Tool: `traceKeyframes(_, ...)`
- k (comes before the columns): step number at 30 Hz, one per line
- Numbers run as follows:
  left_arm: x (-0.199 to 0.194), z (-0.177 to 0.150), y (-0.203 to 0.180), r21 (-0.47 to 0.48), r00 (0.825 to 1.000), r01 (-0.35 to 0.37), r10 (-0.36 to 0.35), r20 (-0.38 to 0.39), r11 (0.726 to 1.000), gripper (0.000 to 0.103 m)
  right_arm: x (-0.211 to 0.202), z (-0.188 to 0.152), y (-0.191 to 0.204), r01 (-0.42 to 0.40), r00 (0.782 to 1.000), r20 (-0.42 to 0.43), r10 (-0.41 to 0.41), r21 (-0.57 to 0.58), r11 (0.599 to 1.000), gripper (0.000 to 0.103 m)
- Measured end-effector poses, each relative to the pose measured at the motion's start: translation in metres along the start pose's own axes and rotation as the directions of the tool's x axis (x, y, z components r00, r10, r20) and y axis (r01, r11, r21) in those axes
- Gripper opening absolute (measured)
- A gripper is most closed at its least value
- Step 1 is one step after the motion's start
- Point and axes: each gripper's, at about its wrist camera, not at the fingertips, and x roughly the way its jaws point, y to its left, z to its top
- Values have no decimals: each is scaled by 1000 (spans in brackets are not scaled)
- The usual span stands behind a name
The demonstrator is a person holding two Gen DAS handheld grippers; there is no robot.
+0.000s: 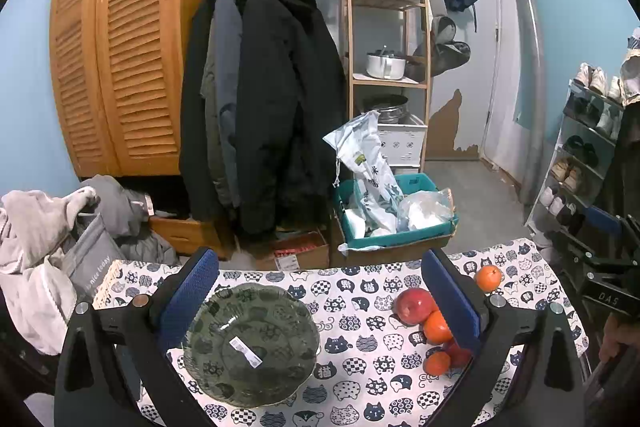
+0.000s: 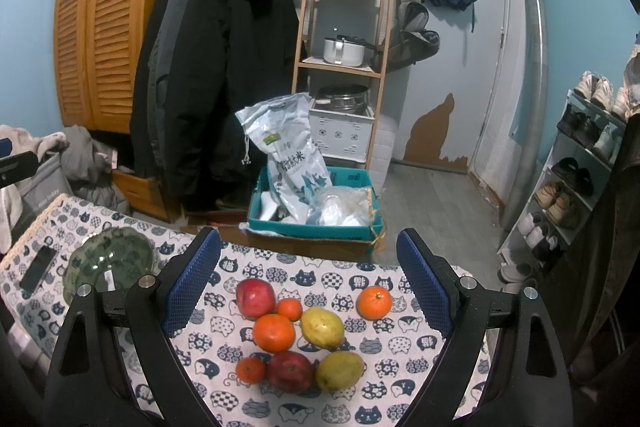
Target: Organize fruits
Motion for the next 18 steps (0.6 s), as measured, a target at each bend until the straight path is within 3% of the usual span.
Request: traceKeyframes(18,-4,1,-3,5,1000,5,-5,0,1000,102,0,0,1,1,1000,0,-1,-2,1000,88)
